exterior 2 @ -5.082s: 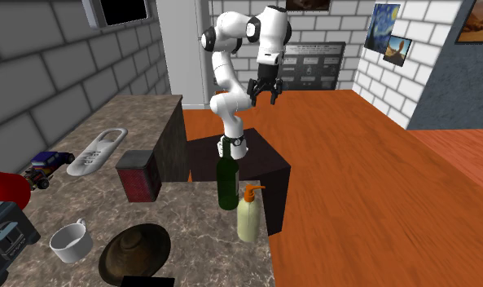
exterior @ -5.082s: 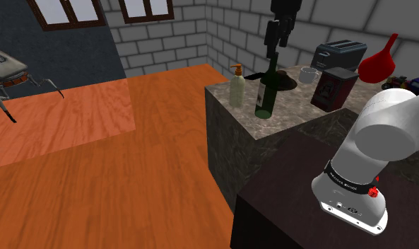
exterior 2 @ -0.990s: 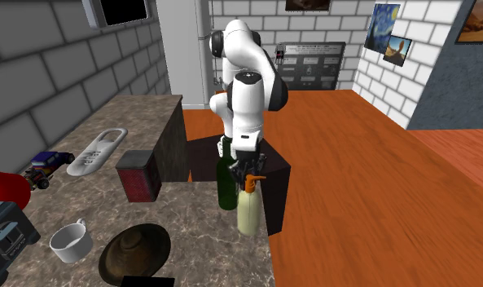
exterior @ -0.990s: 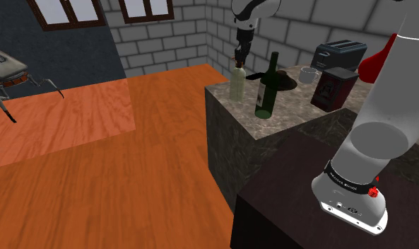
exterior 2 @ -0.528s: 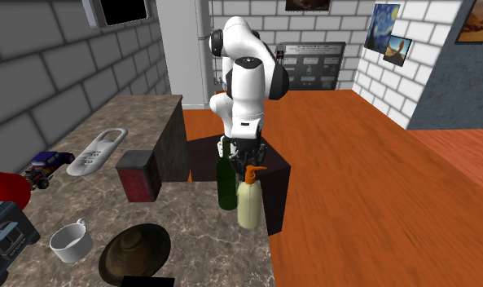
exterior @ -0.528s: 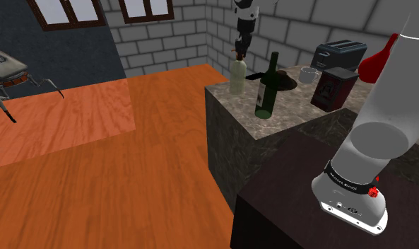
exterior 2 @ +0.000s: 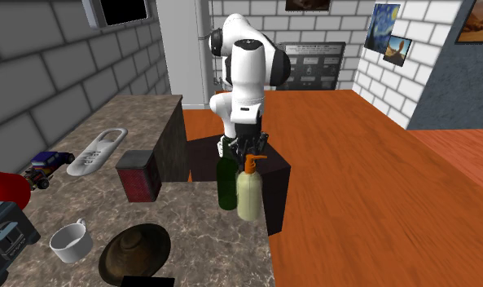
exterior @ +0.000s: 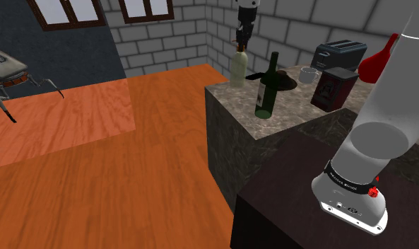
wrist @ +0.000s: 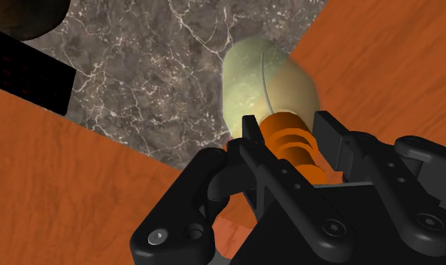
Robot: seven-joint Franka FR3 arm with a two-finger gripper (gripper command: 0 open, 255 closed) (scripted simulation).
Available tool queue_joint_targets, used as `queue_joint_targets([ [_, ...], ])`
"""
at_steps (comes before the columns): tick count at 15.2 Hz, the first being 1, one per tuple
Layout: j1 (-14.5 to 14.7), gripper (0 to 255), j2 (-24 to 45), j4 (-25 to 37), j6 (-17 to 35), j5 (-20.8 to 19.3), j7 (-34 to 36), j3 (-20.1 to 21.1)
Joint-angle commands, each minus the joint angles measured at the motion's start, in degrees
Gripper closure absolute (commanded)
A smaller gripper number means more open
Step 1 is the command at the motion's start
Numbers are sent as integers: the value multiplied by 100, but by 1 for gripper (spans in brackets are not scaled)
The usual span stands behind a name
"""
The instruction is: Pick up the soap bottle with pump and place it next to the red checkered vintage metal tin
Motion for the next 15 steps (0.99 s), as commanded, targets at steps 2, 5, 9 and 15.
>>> queue_joint_targets([
  [2,-2,255,4,251,-247,0,0,-2],
  [5,-5,255,16,497,-481,2,0,-4],
  [9,-12,255,53,852,-801,11,-4,-8],
  [15,-29,255,156,1449,-1298,36,-17,-17],
])
